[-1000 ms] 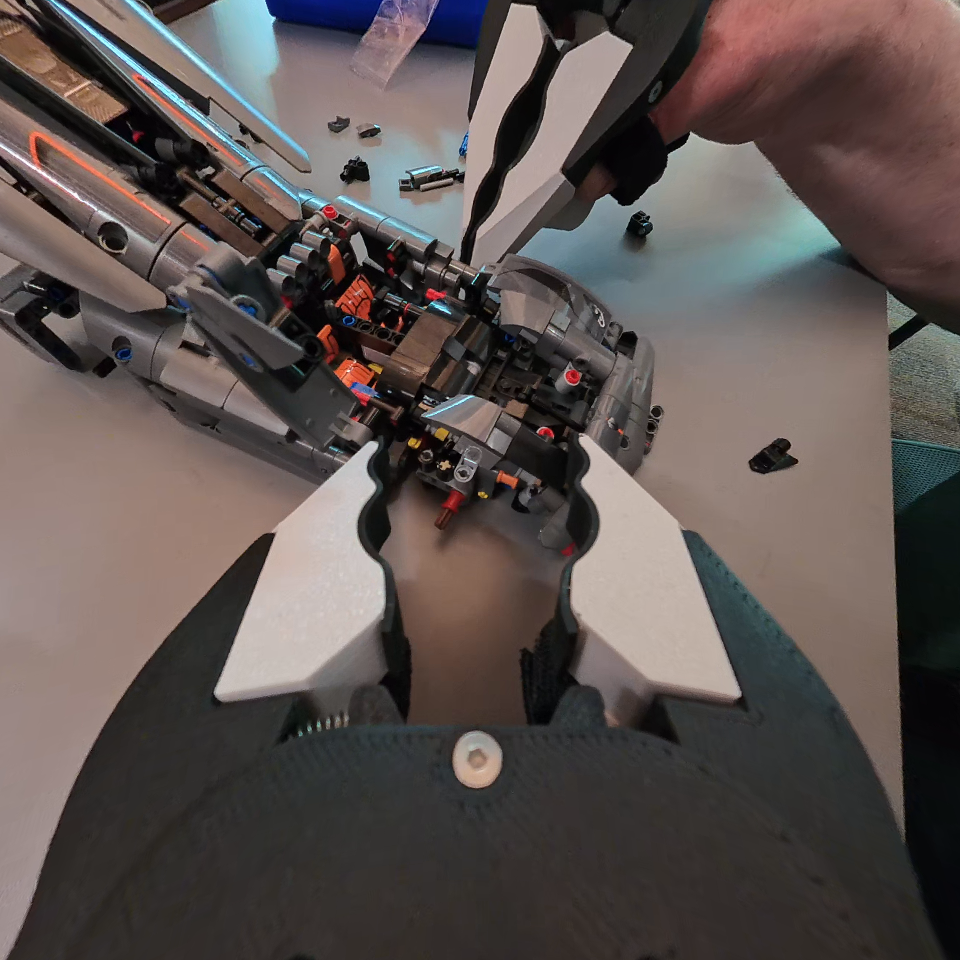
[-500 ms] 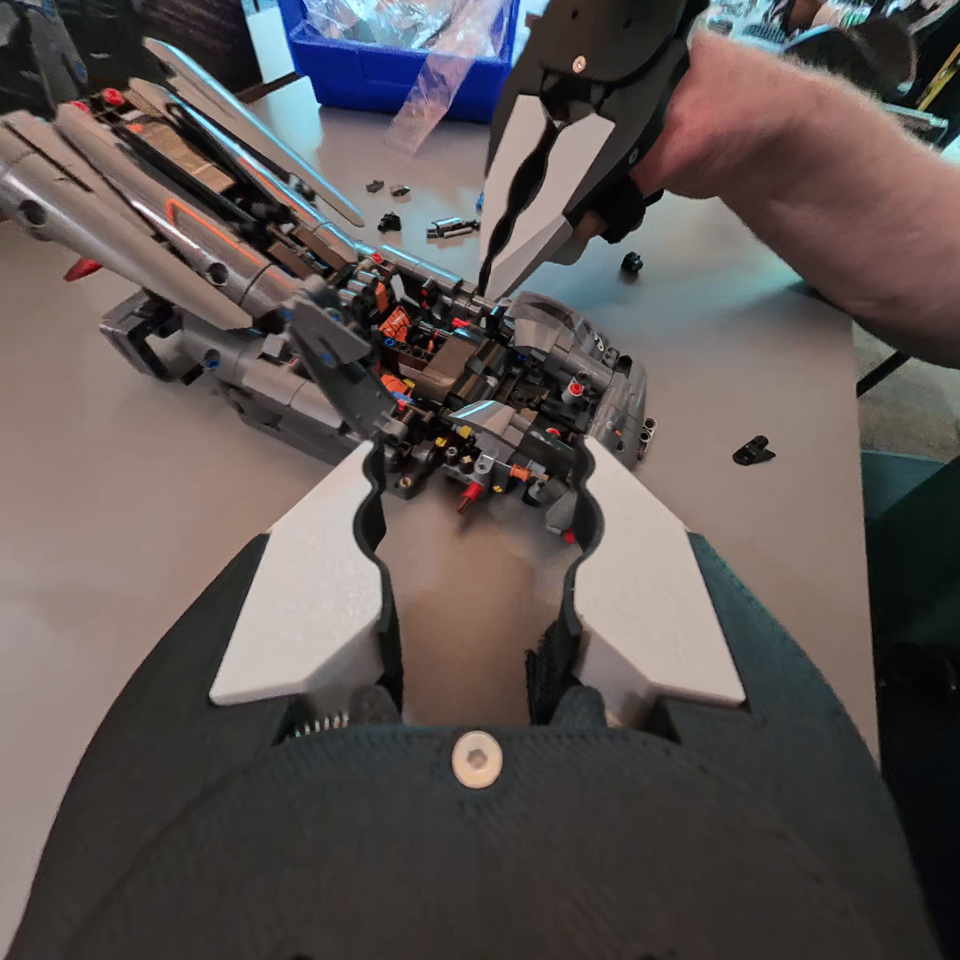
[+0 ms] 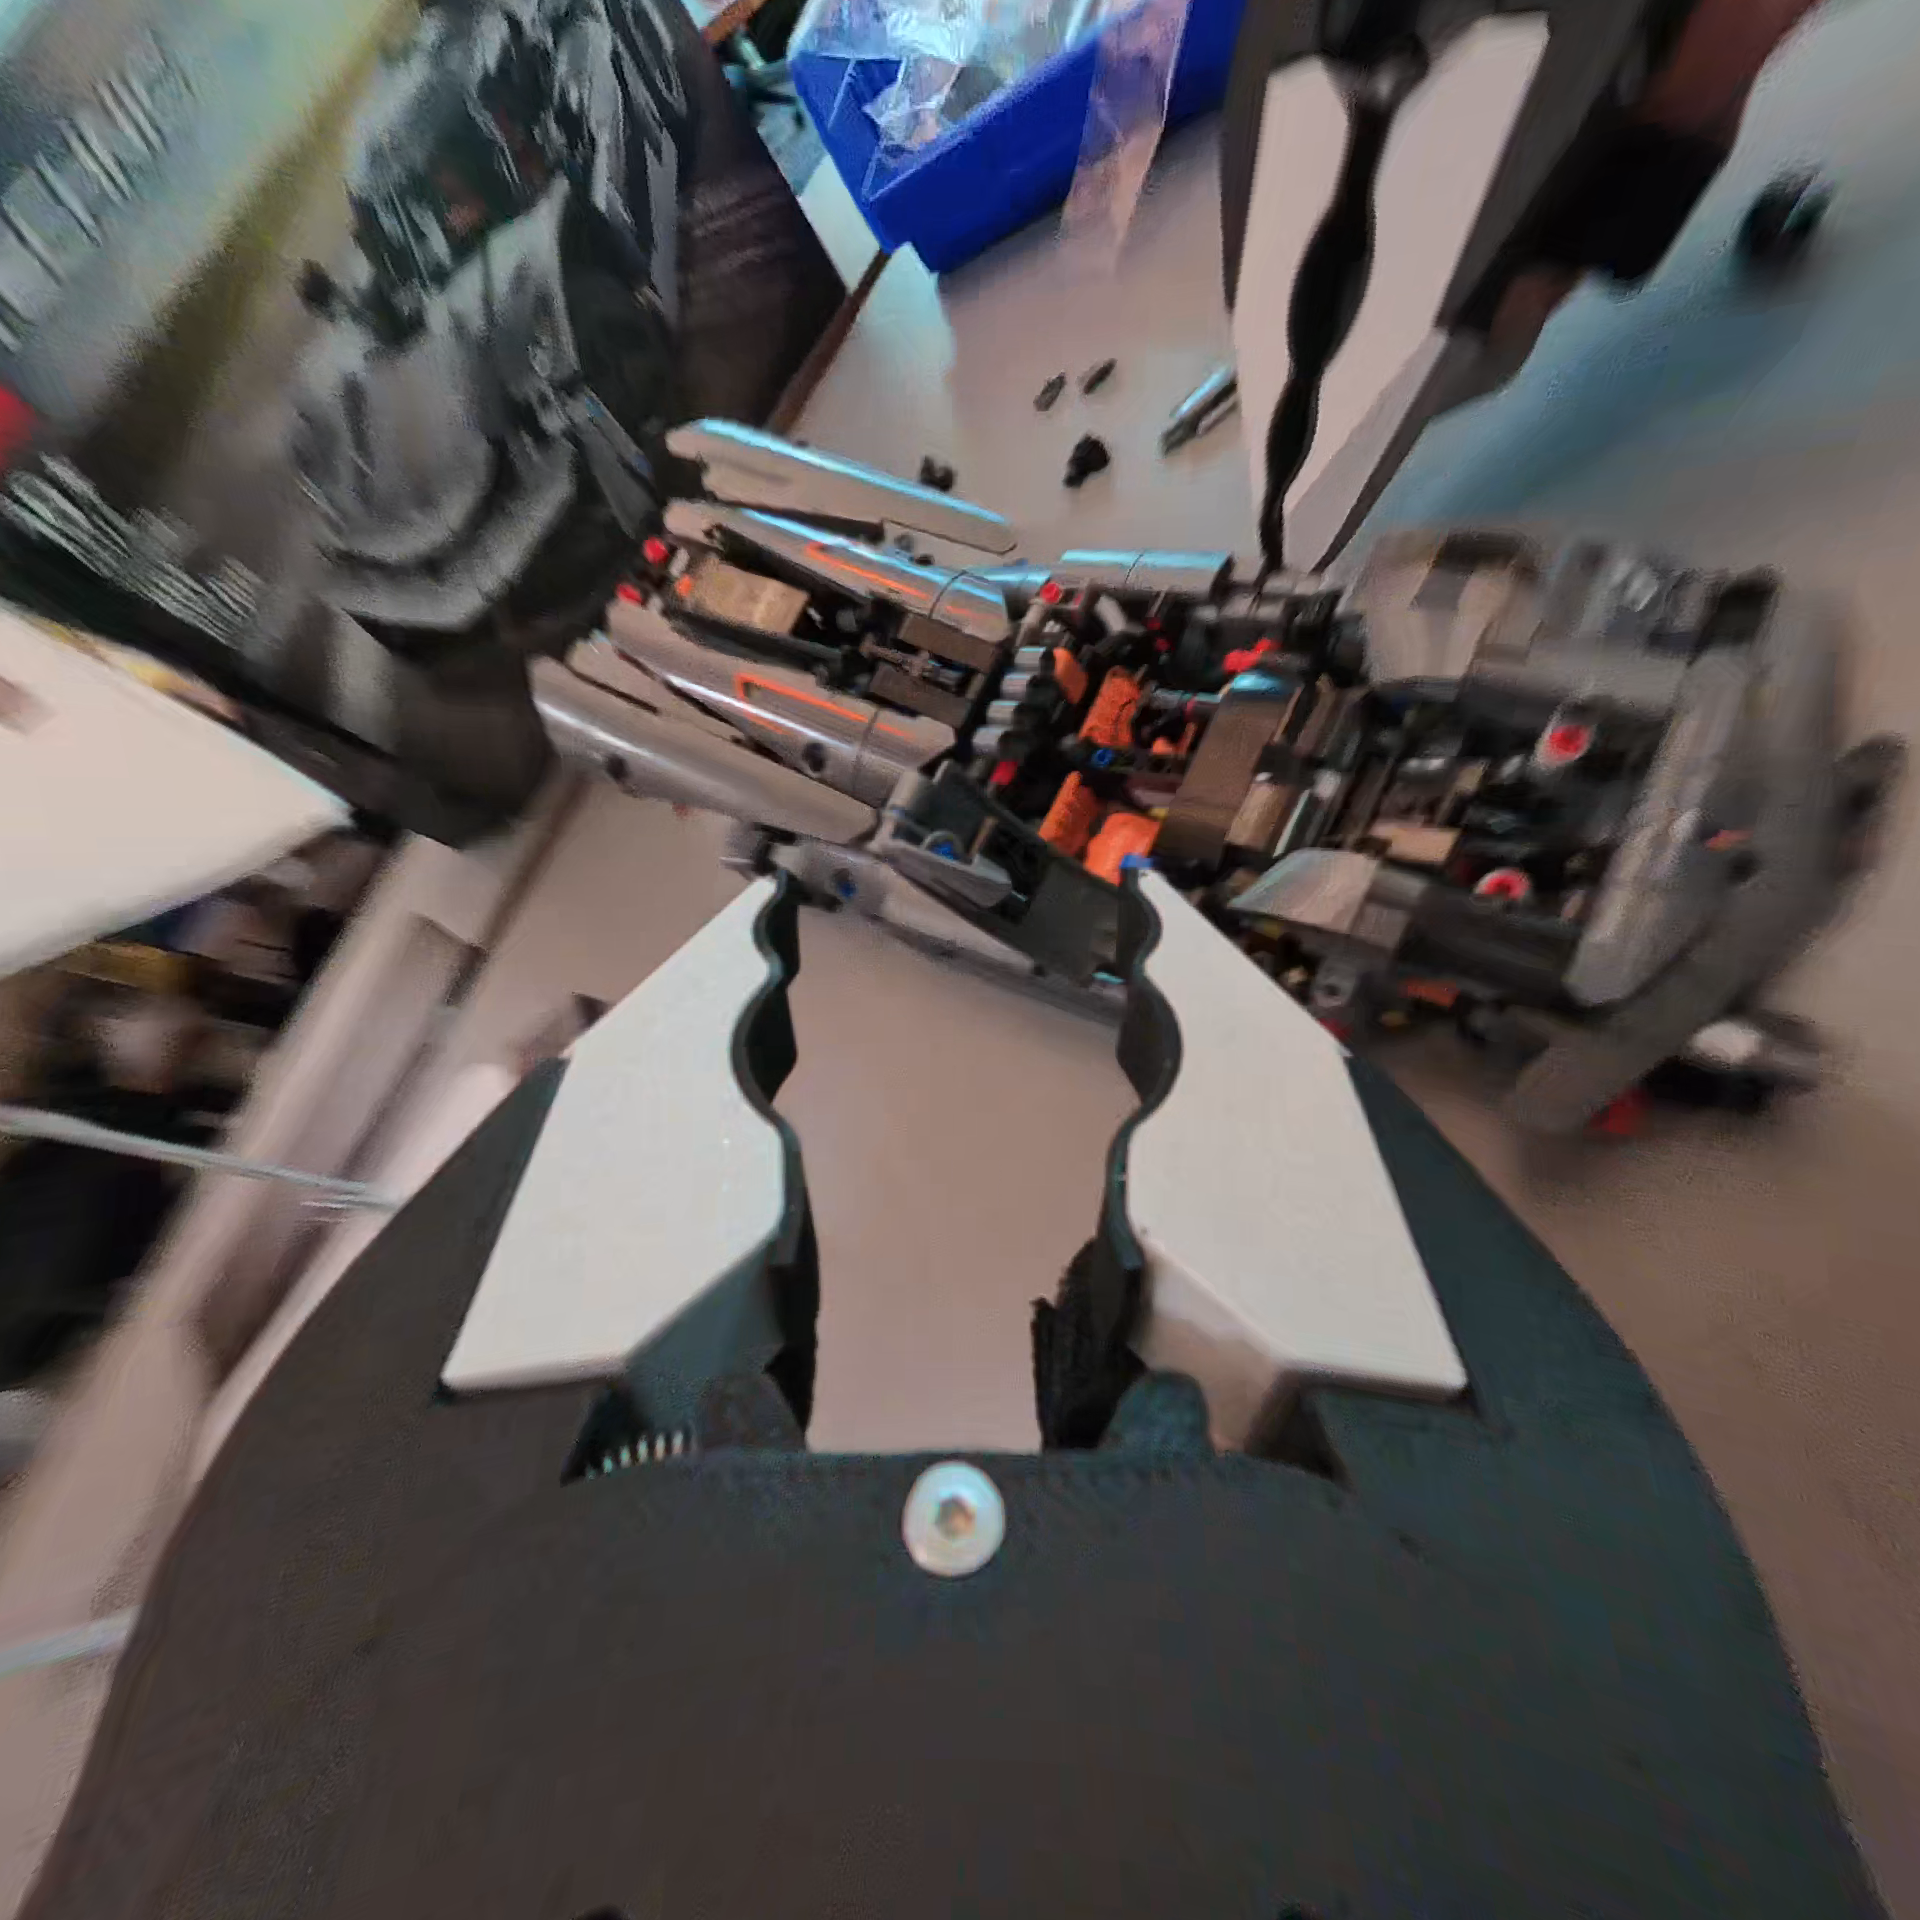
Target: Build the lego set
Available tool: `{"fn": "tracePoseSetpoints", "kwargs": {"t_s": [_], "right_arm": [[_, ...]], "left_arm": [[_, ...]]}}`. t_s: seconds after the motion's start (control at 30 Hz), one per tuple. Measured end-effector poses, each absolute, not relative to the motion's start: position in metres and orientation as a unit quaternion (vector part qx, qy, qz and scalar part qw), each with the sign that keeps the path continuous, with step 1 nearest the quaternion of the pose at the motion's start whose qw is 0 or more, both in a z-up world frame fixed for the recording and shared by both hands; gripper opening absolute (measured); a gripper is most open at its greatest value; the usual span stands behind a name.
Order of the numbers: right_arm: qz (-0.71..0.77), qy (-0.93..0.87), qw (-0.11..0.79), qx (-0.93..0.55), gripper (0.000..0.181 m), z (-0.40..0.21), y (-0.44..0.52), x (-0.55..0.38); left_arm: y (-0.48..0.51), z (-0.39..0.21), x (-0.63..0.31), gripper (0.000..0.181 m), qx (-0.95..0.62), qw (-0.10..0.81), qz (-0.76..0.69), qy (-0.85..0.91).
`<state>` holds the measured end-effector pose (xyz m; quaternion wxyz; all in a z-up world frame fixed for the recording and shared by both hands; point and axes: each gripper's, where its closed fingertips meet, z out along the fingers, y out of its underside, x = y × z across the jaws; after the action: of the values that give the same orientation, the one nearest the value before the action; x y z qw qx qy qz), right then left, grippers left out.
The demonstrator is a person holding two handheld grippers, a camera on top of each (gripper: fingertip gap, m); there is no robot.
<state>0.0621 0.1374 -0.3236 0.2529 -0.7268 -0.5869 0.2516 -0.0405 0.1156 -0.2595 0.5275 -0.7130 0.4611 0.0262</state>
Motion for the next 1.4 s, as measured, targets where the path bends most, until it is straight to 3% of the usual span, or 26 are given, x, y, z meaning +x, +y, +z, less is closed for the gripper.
{"fn": "tracePoseSetpoints", "kwargs": {"t_s": [0.2,0.77,1.4], "right_arm": [[0.233,-0.604,0.256,-0.718,0.000,-0.329,0.136,0.060],[0.228,-0.608,0.255,-0.717,0.000,-0.331,0.134,0.062],[0.225,-0.612,0.242,-0.718,0.000,-0.340,0.131,0.068]], "left_arm": [[0.128,-0.263,-0.038,0.034,-0.656,0.513,0.158,0.531],[0.077,-0.259,-0.028,0.034,-0.725,0.417,0.026,0.548],[0.043,-0.286,-0.021,0.039,-0.668,0.444,0.159,0.576]]}}
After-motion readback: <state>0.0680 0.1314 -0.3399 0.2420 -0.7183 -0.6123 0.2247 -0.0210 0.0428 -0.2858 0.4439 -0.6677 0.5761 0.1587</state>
